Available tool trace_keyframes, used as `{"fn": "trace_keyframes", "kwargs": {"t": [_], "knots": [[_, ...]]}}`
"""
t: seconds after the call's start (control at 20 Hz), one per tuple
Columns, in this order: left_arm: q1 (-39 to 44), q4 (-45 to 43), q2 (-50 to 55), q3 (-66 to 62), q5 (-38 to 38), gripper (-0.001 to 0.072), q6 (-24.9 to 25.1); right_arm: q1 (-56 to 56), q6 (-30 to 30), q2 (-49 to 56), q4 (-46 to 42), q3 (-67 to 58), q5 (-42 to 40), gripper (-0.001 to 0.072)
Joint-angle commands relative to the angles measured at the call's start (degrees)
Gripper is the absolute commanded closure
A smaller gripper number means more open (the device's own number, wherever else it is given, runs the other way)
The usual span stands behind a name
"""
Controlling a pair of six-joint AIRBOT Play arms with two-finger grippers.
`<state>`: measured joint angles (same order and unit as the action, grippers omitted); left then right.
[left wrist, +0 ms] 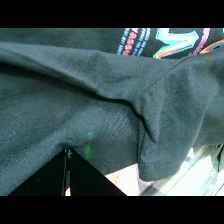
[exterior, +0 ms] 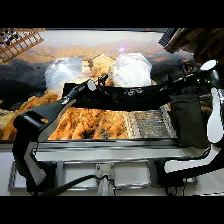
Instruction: Fold the clothes and pants, and hang the long-sleeved shirts on hangers.
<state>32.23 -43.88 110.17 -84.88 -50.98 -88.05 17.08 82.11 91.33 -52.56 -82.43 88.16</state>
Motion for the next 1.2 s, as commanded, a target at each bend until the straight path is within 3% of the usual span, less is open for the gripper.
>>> {"fn": "trace_keyframes", "kwargs": {"t": [0.0, 0.55, 0.7, 0.85, 0.95, 1.0, 1.15], "knots": [[0.8, 0.5, 0.6, 0.0, 0.5, 0.0703, -0.3, -0.1, 1.7, 0.0, 0.0, -2.6, 1.7, 0.0690], [0.8, 0.9, 0.6, 0.0, 0.6, 0.0703, -0.3, -2.1, 4.4, 0.0, -0.2, -12.0, 3.8, 0.0691], [0.4, 4.5, 0.1, 0.0, -0.4, 0.0693, 0.3, -3.0, 4.5, 0.0, -0.2, -12.0, 3.8, 0.0691], [-2.4, 7.0, -3.0, 0.0, -4.2, 0.0692, 8.0, -4.7, 4.5, 0.0, -0.2, -12.0, 4.3, 0.0690], [-7.3, 5.0, -6.1, 0.0, -12.6, 0.0693, 18.6, -5.8, 4.5, 0.0, 0.0, -12.0, 5.4, 0.0690], [-10.6, 3.0, -7.5, 0.0, -17.1, 0.0697, 21.7, -6.2, 4.9, 0.0, 0.2, -12.0, 5.6, 0.0690], [-22.8, 0.2, -11.9, 0.1, -25.6, 0.0703, 21.9, -9.5, 8.0, 0.0, 0.3, -12.0, 5.6, 0.0690]]}}
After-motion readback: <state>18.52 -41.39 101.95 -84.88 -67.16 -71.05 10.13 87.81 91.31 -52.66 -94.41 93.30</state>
